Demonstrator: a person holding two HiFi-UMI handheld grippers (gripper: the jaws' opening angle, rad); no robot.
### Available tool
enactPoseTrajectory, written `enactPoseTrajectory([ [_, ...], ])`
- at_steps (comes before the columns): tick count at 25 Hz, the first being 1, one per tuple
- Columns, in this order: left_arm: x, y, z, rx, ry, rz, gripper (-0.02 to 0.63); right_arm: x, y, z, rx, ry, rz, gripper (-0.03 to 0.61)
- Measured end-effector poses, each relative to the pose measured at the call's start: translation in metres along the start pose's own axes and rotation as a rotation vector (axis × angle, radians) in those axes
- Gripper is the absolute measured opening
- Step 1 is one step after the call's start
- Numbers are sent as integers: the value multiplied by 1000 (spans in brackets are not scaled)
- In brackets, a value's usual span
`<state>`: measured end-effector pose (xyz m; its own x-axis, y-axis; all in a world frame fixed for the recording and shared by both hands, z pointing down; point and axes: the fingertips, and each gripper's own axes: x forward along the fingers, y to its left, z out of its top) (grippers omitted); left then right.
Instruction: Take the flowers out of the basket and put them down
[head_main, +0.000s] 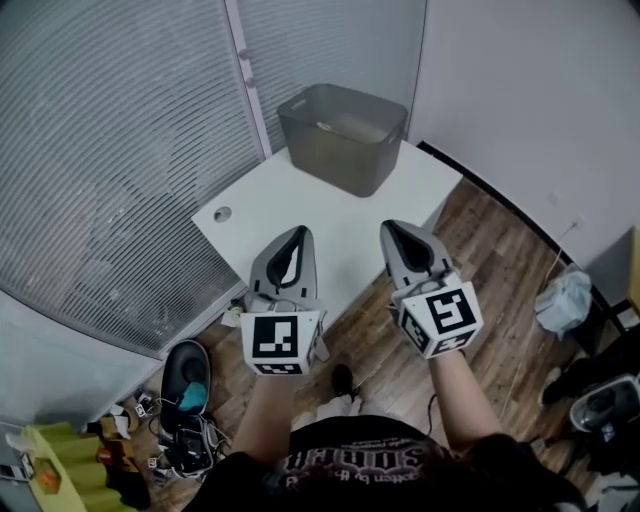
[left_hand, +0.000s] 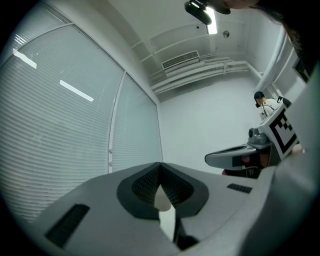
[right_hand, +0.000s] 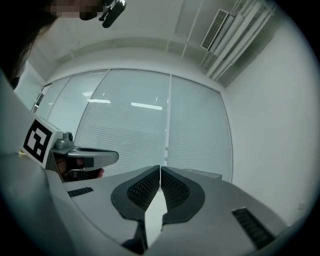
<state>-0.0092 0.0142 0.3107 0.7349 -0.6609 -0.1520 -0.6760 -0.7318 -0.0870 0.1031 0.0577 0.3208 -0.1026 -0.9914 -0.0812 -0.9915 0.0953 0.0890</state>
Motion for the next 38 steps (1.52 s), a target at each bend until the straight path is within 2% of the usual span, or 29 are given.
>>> enactPoseTrajectory([
  [26, 141, 74, -28, -8, 24, -8, -2, 146, -72, -19, 6, 29, 0, 29],
  [38, 169, 93, -36, 4, 32, 7, -2, 181, -97, -22, 17, 30, -4, 28],
])
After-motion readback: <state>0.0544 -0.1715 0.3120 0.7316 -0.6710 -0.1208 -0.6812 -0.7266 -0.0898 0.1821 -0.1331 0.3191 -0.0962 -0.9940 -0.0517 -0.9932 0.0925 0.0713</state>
